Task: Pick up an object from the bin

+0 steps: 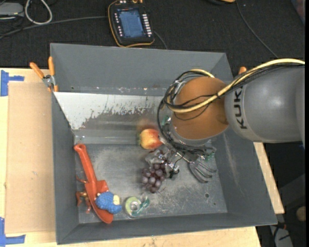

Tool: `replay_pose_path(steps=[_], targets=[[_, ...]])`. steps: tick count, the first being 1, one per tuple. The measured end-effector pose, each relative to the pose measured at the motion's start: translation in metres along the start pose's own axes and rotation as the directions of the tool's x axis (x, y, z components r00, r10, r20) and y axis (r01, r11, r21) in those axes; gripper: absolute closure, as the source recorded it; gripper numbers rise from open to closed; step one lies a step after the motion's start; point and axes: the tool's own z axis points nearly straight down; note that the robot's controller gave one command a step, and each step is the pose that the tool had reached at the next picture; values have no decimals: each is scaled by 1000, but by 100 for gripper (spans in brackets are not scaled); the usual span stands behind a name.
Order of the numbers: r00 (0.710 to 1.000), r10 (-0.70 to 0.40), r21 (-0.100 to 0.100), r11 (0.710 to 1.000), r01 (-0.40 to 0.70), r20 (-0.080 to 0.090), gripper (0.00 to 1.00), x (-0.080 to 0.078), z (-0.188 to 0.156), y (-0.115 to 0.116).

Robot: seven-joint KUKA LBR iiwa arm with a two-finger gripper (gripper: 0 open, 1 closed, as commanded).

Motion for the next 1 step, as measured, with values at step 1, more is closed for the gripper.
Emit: replay_pose_path(steps=[1], targets=[[1000,1,2,1000,-1,2,100,-1,-20,0]])
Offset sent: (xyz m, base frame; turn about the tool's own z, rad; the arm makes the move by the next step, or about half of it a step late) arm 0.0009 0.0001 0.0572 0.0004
